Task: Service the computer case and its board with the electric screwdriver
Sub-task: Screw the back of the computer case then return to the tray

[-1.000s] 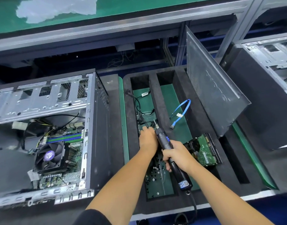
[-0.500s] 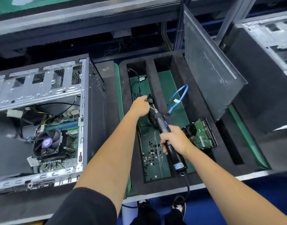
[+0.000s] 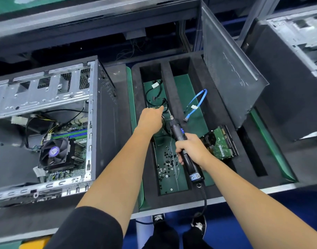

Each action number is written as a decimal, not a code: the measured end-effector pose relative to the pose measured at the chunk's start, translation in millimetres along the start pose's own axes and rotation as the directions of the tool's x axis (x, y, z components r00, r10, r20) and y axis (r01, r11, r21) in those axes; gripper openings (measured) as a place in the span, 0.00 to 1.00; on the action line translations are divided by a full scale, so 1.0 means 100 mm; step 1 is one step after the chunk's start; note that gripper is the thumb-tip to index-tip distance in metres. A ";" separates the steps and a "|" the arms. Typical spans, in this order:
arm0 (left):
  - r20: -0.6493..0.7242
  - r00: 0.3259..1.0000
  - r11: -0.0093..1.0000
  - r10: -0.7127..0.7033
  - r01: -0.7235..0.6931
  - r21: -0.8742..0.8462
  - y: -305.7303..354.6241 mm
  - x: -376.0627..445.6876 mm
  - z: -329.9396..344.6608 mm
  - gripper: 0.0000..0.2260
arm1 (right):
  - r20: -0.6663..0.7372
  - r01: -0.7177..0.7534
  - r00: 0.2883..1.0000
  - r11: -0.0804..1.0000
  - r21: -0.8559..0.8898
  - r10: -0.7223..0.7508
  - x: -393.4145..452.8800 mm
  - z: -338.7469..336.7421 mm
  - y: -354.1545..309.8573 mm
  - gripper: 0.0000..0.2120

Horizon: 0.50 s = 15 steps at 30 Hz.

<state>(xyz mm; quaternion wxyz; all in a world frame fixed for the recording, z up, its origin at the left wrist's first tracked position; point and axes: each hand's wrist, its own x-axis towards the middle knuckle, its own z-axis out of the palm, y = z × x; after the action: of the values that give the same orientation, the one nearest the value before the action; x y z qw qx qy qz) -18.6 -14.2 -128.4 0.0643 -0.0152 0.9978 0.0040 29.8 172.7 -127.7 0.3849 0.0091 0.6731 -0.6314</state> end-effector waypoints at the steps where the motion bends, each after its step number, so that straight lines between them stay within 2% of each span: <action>1: -0.047 0.999 0.999 -0.022 0.021 -0.030 0.01 -0.04 0.00 0.15 | 0.000 -0.001 1.000 1.000 0.005 0.001 0.00 0.00 0.00 0.09; 3: -0.121 0.990 0.993 -0.074 0.062 -0.105 0.04 -0.13 -0.03 0.10 | 0.000 -0.001 1.000 1.000 0.009 0.001 -0.01 0.00 -0.01 0.10; 5: -0.112 0.993 0.998 -0.045 0.039 -0.055 0.06 -0.22 -0.01 0.08 | 0.001 -0.002 1.000 1.000 0.013 0.002 -0.02 0.00 -0.01 0.11; 7: -0.023 0.999 0.990 0.046 -0.042 0.132 0.08 -0.32 0.00 0.06 | 0.001 -0.014 1.000 1.000 0.027 0.014 -0.02 0.00 -0.02 0.11; 10: 0.172 0.981 0.934 0.088 -0.141 0.328 0.20 -0.54 0.05 0.08 | -0.007 -0.022 1.000 0.998 0.059 0.022 -0.03 -0.01 -0.03 0.10; 11: 0.223 0.971 0.921 0.090 -0.166 0.353 0.27 -0.61 0.11 0.09 | -0.010 -0.022 1.000 0.997 0.069 0.022 -0.03 -0.01 -0.04 0.10; 13: 0.328 0.939 0.890 0.105 -0.236 0.390 0.38 -0.72 0.23 0.04 | -0.022 -0.029 0.999 0.996 0.083 0.031 -0.02 -0.01 -0.04 0.12; 15: 0.384 0.920 0.886 0.079 -0.241 0.397 0.48 -0.78 0.34 0.09 | -0.034 -0.042 0.998 0.996 0.081 0.044 0.00 -0.01 -0.03 0.13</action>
<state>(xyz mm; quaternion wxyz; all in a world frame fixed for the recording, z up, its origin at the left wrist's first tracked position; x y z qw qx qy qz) 61.8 36.1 -151.9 0.2454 0.0843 0.9423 -0.2115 28.1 172.9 -125.0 0.3857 0.0503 0.6535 -0.6494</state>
